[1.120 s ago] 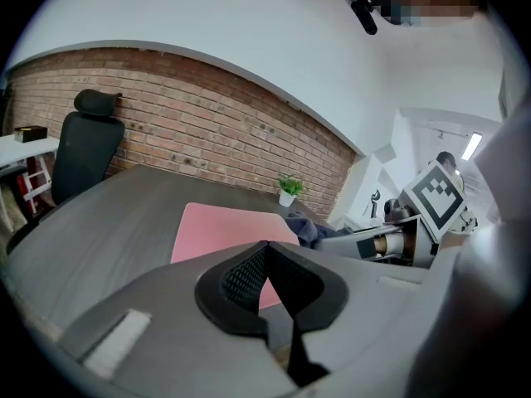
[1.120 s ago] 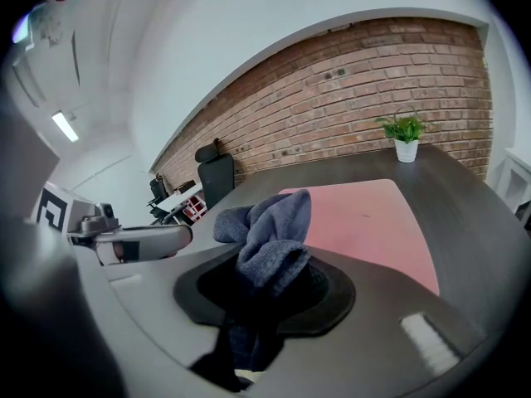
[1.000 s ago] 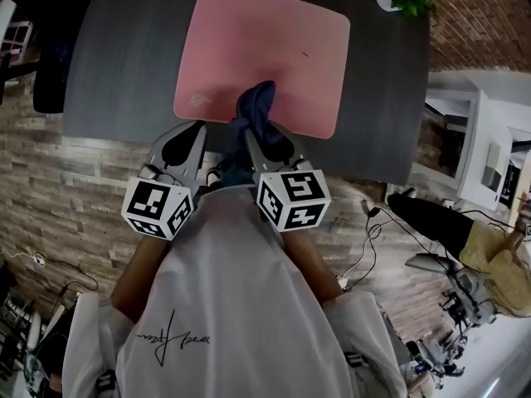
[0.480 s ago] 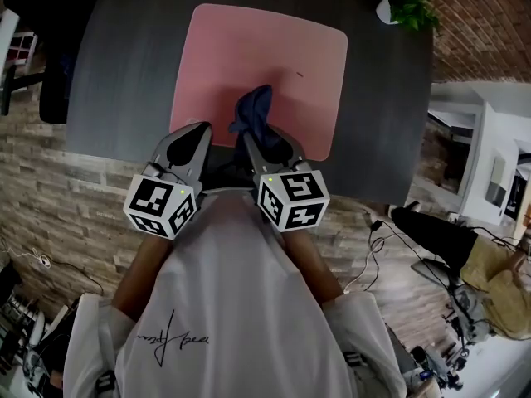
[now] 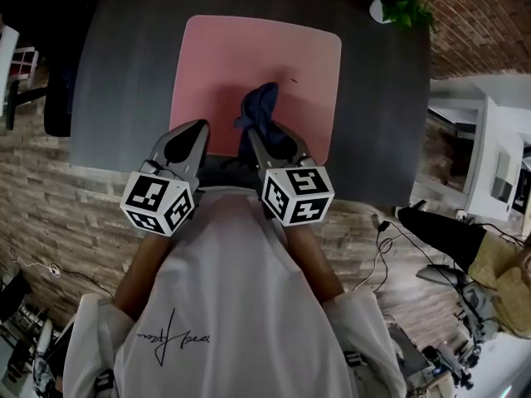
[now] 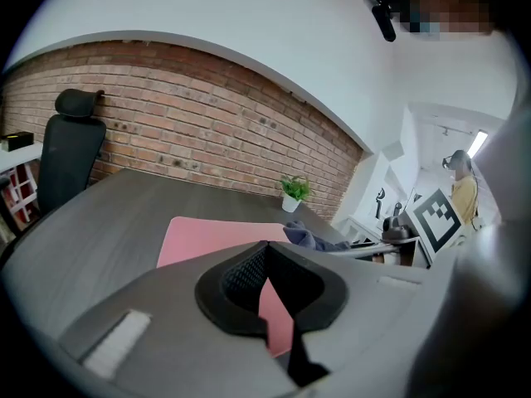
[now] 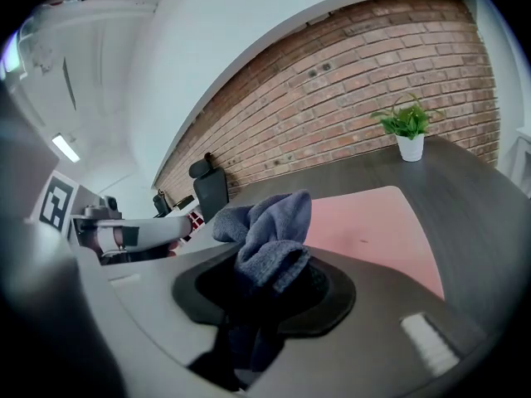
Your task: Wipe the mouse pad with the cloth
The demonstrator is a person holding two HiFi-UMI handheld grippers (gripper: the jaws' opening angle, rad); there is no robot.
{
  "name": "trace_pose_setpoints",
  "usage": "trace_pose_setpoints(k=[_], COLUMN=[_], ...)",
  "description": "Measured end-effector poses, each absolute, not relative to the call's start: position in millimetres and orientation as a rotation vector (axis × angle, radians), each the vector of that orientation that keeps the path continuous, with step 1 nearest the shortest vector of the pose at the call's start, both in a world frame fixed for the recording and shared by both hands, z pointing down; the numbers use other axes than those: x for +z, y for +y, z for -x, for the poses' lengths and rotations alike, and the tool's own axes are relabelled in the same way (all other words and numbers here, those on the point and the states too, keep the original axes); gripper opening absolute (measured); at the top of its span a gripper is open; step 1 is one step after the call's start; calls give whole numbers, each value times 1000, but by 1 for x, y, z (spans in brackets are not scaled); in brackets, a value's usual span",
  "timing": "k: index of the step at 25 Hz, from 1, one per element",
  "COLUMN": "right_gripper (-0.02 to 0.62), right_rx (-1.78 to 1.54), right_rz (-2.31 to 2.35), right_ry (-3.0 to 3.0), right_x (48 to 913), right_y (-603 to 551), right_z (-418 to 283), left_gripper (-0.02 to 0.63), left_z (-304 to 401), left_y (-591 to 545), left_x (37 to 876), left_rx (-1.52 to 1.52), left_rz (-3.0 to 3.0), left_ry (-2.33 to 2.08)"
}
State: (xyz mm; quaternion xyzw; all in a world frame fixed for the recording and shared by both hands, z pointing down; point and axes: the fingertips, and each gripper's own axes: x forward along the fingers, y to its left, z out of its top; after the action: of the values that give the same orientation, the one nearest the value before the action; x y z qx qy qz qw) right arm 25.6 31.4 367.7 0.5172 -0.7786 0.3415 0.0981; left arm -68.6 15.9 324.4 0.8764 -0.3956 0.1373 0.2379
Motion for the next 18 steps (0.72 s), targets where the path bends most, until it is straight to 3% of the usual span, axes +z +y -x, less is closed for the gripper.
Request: trace_pose_setpoints(k=[18], right_gripper=[124], right_rx=[1042], right_rz=[-1659], right_ry=[-2148], right_x=[393], right_y=[-20], right_z=[-71], left_gripper=[11], left_z=[52], left_y=[-29], left_x=[355], left_rx=[424], left_rz=[-2360], left_ry=[-953])
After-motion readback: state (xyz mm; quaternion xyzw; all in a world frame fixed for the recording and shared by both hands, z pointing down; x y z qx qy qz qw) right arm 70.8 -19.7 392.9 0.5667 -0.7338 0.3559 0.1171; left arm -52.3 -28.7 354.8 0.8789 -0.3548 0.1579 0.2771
